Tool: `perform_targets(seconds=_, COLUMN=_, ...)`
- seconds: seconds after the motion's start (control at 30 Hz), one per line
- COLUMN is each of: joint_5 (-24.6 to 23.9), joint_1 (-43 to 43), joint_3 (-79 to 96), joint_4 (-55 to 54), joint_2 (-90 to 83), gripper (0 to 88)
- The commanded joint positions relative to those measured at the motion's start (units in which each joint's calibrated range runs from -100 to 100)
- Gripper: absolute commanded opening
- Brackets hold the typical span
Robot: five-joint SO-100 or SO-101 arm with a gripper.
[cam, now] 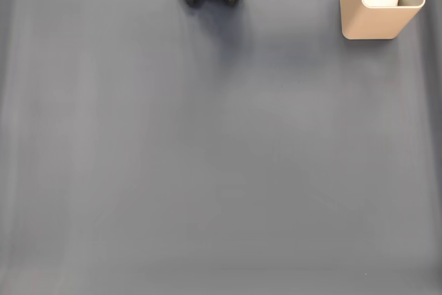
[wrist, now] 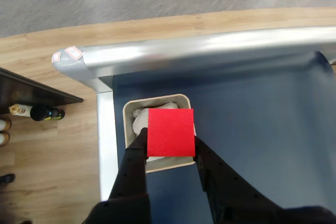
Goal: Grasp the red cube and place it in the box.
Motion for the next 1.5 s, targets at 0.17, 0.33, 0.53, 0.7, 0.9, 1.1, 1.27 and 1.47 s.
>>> perform_targets(seconds=0.17, joint_5=1.71, joint_1=-1.78, joint_3=5.03, joint_4=-2.31, joint_2=-5.25, gripper=0.7)
perform_targets(seconds=0.33, joint_5=2.74, joint_1=-1.93, joint_3=8.49, joint_4=-3.87, joint_2=-7.67, gripper=0.7)
perform_targets(seconds=0.53, joint_5=2.88, joint_1=-1.5, joint_3=9.31, joint_4=-4.69, joint_2=-8.37, gripper=0.7)
perform_targets(seconds=0.7, joint_5=3.13, joint_1=-1.0, joint_3=8.77, joint_4=-4.94, joint_2=-8.37, gripper=0.8)
perform_targets(seconds=0.9, joint_5=3.13, joint_1=-0.65, joint_3=8.31, joint_4=-5.18, joint_2=-8.37, gripper=1.3)
perform_targets(seconds=1.1, joint_5=2.54, joint_1=-0.51, joint_3=8.31, joint_4=-6.0, joint_2=-8.54, gripper=3.2)
perform_targets(seconds=1.27, joint_5=0.83, joint_1=-0.51, joint_3=8.49, joint_4=-6.33, joint_2=-8.63, gripper=6.9)
perform_targets(seconds=1.47, joint_5=-0.15, joint_1=-0.65, joint_3=8.95, joint_4=-7.89, joint_2=-8.63, gripper=20.9)
